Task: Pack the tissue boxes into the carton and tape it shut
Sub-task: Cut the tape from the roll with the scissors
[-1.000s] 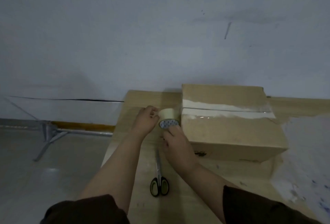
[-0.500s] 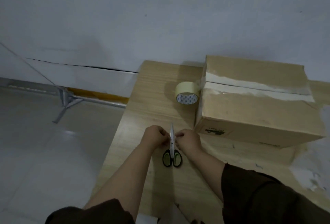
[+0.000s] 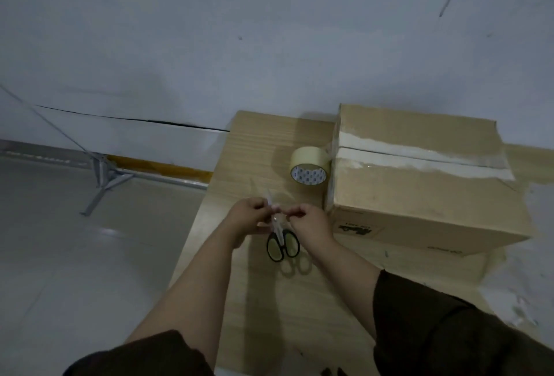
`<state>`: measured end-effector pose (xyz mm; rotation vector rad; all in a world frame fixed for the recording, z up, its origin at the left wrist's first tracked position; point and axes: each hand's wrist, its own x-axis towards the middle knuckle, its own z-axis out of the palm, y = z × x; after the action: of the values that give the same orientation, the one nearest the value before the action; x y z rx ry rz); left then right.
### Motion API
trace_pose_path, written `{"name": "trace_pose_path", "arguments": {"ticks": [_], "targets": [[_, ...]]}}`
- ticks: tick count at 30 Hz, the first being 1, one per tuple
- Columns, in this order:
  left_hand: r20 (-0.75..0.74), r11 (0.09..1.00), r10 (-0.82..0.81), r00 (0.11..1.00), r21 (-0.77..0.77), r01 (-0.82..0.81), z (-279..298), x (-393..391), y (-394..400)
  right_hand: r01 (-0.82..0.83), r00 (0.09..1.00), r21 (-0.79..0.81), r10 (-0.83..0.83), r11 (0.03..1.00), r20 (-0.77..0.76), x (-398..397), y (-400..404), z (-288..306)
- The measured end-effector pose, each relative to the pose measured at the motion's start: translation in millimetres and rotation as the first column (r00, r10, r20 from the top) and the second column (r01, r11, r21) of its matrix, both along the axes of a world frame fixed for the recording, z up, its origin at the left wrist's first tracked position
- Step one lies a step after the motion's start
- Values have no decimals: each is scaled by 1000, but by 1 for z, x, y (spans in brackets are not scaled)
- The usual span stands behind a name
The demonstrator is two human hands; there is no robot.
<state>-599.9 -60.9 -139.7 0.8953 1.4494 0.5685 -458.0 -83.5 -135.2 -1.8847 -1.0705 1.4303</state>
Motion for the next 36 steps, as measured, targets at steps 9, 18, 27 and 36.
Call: {"name": "trace_pose_path", "arguments": {"ticks": [9, 18, 27, 36], "targets": [[224, 977, -6, 975, 211, -43, 76, -29, 46, 67, 753, -186, -172, 980, -635, -3, 22, 50], [380, 967, -198, 903, 229, 116, 88, 2, 71, -97, 793, 36, 99, 995, -601, 24, 27, 96], [-49, 916, -32, 998, 399, 49, 51, 59, 105, 34, 887, 85, 9, 996, -461, 56, 15, 119], [-309, 841, -293, 905, 367, 397, 25, 80, 113, 102, 964, 38, -89, 994, -251, 62, -1, 119]]}}
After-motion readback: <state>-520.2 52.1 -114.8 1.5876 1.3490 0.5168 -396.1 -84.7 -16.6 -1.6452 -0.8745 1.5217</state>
